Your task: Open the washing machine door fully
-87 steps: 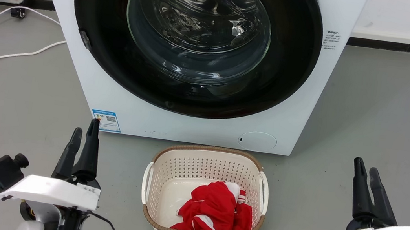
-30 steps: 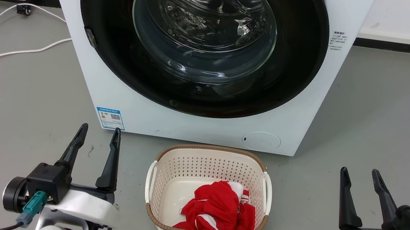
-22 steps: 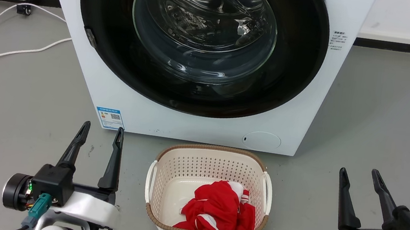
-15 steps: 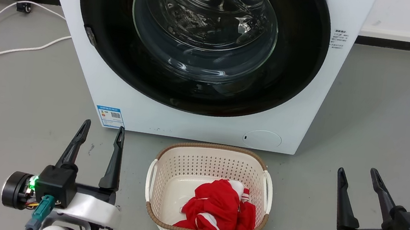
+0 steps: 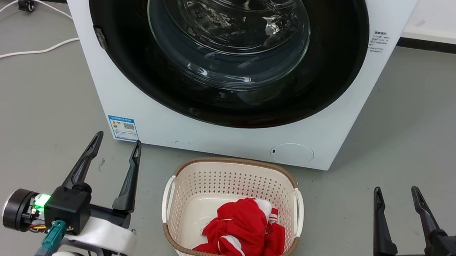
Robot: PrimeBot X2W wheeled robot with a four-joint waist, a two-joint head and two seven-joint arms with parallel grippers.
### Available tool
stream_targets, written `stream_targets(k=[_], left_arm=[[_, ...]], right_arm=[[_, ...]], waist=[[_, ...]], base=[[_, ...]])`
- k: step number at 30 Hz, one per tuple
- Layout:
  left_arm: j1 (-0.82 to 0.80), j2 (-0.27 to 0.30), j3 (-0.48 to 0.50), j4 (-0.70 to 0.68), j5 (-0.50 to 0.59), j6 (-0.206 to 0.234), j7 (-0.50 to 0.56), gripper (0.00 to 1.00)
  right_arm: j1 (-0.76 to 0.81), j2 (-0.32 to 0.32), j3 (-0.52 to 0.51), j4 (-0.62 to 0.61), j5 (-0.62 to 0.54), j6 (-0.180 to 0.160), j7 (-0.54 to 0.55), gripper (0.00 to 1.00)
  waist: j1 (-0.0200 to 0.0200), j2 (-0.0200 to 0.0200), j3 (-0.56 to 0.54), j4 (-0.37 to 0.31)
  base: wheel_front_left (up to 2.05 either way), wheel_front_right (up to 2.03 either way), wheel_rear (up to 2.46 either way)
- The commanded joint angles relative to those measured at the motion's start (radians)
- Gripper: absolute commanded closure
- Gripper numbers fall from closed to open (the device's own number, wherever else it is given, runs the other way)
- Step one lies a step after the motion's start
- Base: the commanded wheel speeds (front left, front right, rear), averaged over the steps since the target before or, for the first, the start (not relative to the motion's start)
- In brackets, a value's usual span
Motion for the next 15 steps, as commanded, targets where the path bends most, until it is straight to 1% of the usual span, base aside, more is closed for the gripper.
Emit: stream_targets(k=[1, 13, 14, 15], left_arm=[[0.009, 0.0, 0.004, -0.001, 0.003, -0.005, -0.005, 0.0], [0.003, -0.014, 0.018, 0.01, 0.003, -0.018, -0.005, 0.0], [0.003, -0.015, 0.019, 0.011, 0.004, -0.02, -0.004, 0.0], [0.003, -0.016, 0.02, 0.011, 0.004, -0.02, -0.004, 0.0]], right_arm=[[0.003, 0.004, -0.001, -0.001, 0.0, 0.0, -0.007, 0.0], [-0.003, 0.004, -0.008, 0.009, 0.022, -0.001, -0.001, 0.0], [-0.004, 0.004, -0.008, 0.009, 0.025, -0.001, 0.0, 0.48], [-0.005, 0.004, -0.007, 0.012, 0.034, -0.001, -0.001, 0.85]], waist=[[0.0, 0.0, 0.0, 0.0], [0.0, 0.0, 0.003, 0.001], [0.0, 0.0, 0.003, 0.001], [0.0, 0.0, 0.002, 0.001]], base=[[0.0, 0.0, 0.0], [0.0, 0.0, 0.0], [0.0, 0.0, 0.0], [0.0, 0.0, 0.0]])
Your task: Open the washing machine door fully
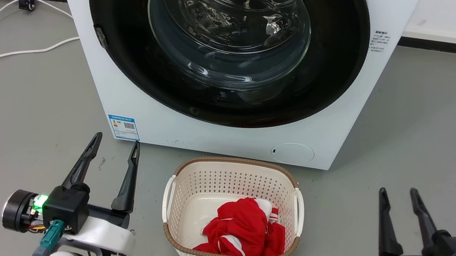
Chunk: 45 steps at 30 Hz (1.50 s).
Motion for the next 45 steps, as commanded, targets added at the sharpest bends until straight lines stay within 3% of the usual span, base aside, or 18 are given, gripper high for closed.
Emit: stream_targets(k=[1, 6, 17, 19, 20, 26, 29, 37, 45], left_arm=[[0.004, -0.004, 0.001, 0.001, 0.004, -0.004, -0.003, 0.0], [0.008, -0.008, 0.005, 0.001, 0.006, -0.006, -0.003, 0.0], [0.006, -0.017, 0.013, 0.008, 0.008, -0.011, -0.003, 0.0], [0.005, -0.019, 0.014, 0.011, 0.008, -0.011, -0.003, 0.0], [0.003, -0.02, 0.018, 0.013, 0.006, -0.013, -0.003, 0.0], [-0.001, -0.024, 0.027, 0.011, 0.004, -0.014, -0.003, 0.0], [-0.011, -0.026, 0.034, 0.004, -0.001, -0.014, -0.003, 0.0], [-0.044, -0.031, 0.056, -0.012, -0.006, -0.024, -0.003, 0.0], [-0.081, -0.036, 0.064, -0.024, -0.001, -0.035, -0.003, 0.0]], right_arm=[[-0.003, 0.004, 0.0, 0.004, 0.011, -0.001, -0.001, 1.0], [-0.005, 0.004, 0.0, 0.019, 0.078, -0.001, -0.007, 1.0], [-0.031, 0.004, 0.031, 0.15, 0.647, -0.001, -0.056, 1.0], [-0.043, 0.004, 0.033, 0.178, 0.775, -0.001, -0.07, 1.0], [-0.067, 0.004, 0.039, 0.214, 1.013, -0.001, -0.085, 1.0], [-0.14, 0.003, 0.03, 0.255, 1.478, -0.001, -0.095, 1.0], [-0.19, 0.003, 0.008, 0.267, 1.639, -0.001, -0.084, 1.0], [-0.437, -0.085, -0.047, 0.405, 1.873, -0.001, 0.009, 1.0], [-0.752, -0.257, 0.085, 0.637, 1.957, -0.001, 0.091, 1.0]], waist=[[0.0, 0.0, -0.001, 0.0], [0.0, 0.0, -0.002, -0.001], [0.0, 0.0, -0.006, 0.002], [0.0, 0.0, -0.007, 0.004], [0.0, 0.0, -0.008, 0.006], [0.0, 0.0, 0.005, 0.006], [0.0, 0.0, 0.023, 0.004], [0.0, 0.0, 0.084, 0.006], [0.0, 0.0, 0.144, 0.017]], base=[[0.0, 0.0, 0.0], [0.0, 0.0, 0.0], [0.0, 0.0, 0.0], [0.0, 0.0, 0.0], [0.0, 0.0, 0.0], [0.0, 0.0, 0.0], [0.0, 0.0, 0.0], [0.0, 0.0, 0.0], [0.0, 0.0, 0.0]])
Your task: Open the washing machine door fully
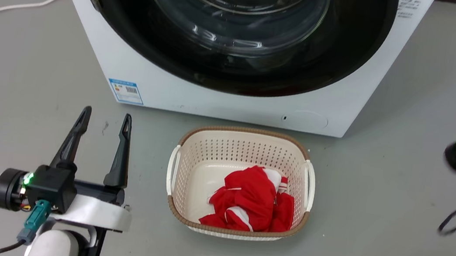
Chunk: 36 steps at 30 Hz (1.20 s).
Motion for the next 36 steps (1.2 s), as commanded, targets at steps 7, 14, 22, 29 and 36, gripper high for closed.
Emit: stream_targets(k=[7, 14, 22, 29, 36], left_arm=[[-0.049, -0.005, 0.008, -0.017, 0.008, -0.011, -0.003, 0.0], [-0.094, -0.007, 0.017, -0.038, 0.009, -0.019, -0.003, 0.0], [-0.136, -0.01, 0.014, -0.047, 0.006, -0.028, -0.003, 0.0], [-0.159, -0.013, 0.017, -0.047, 0.007, -0.035, -0.003, 0.0], [-0.169, -0.016, 0.018, -0.044, 0.006, -0.04, -0.003, 0.0]], right_arm=[[-0.329, -0.103, 0.209, 0.235, 0.009, 0.0, 0.144, 1.0], [-0.636, -0.084, 0.405, 0.472, -0.065, 0.0, 0.26, 1.0], [-0.827, -0.038, 0.517, 0.611, -0.137, 0.0, 0.333, 1.0], [-0.865, -0.023, 0.579, 0.625, -0.175, 0.0, 0.352, 1.0], [-0.852, -0.022, 0.629, 0.625, -0.185, 0.0, 0.352, 1.0]], waist=[[0.0, -0.0001, 0.075, 0.017], [0.0, -0.0001, 0.153, 0.027], [0.0, -0.0001, 0.219, 0.039], [0.0, -0.0001, 0.251, 0.048], [0.0, -0.0001, 0.267, 0.052]], base=[[0.0, 0.0, 0.0], [0.0, 0.0, 0.0], [0.0, 0.0, 0.0], [0.0, 0.0, 0.0], [0.0, 0.0, 0.0]])
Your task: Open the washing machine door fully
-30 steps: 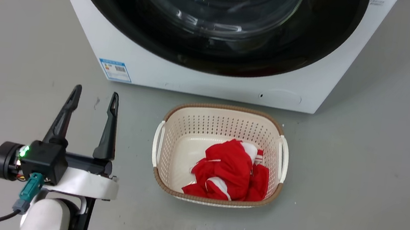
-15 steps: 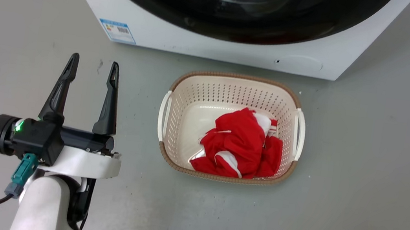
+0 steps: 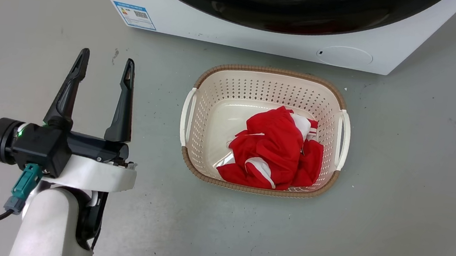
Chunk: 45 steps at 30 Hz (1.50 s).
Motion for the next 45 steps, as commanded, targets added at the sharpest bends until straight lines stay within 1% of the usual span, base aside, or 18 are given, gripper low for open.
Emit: stream_targets(k=[1, 11, 23, 27, 33, 39, 45], left_arm=[[-0.012, -0.001, 0.002, 0.001, -0.001, -0.003, -0.003, 0.0], [-0.017, -0.004, 0.002, 0.011, 0.004, -0.006, -0.003, 0.0], [0.004, -0.007, -0.004, 0.031, 0.008, -0.008, -0.003, 0.0], [0.015, -0.007, -0.008, 0.039, 0.008, -0.008, -0.003, 0.0], [0.051, -0.008, -0.018, 0.057, 0.007, -0.008, -0.003, 0.0], [0.089, -0.009, -0.022, 0.071, 0.005, -0.01, -0.003, 0.0], [0.121, -0.01, -0.032, 0.078, 0.006, -0.009, -0.003, 0.0]], right_arm=[[0.007, 0.004, 0.005, 0.001, 0.006, 0.0, 0.011, 1.0], [0.009, 0.029, 0.021, -0.001, 0.058, 0.0, 0.131, 1.0], [0.054, 0.058, 0.038, -0.008, 0.092, 0.0, 0.303, 1.0], [0.093, 0.062, 0.036, -0.051, 0.098, 0.0, 0.352, 1.0], [0.207, 0.054, 0.031, -0.145, 0.114, 0.0, 0.409, 1.0], [0.341, 0.042, 0.031, -0.247, 0.136, 0.0, 0.448, 1.0], [0.46, 0.055, 0.047, -0.363, 0.157, 0.0, 0.476, 1.0]], waist=[[-0.0001, 0.0, 0.001, 0.0], [-0.0001, 0.0, -0.007, -0.012], [-0.0001, 0.0, -0.065, -0.034], [-0.0001, 0.0, -0.092, -0.038], [-0.0001, 0.0, -0.157, -0.038], [-0.0001, 0.0, -0.221, -0.029], [-0.0001, 0.0, -0.267, -0.025]], base=[[0.0, 0.0, 0.0], [0.0, 0.0, 0.0], [0.0, 0.0, 0.0], [0.0, 0.0, 0.0], [0.0, 0.0, 0.0], [0.0, 0.0, 0.0], [0.0, 0.0, 0.0]])
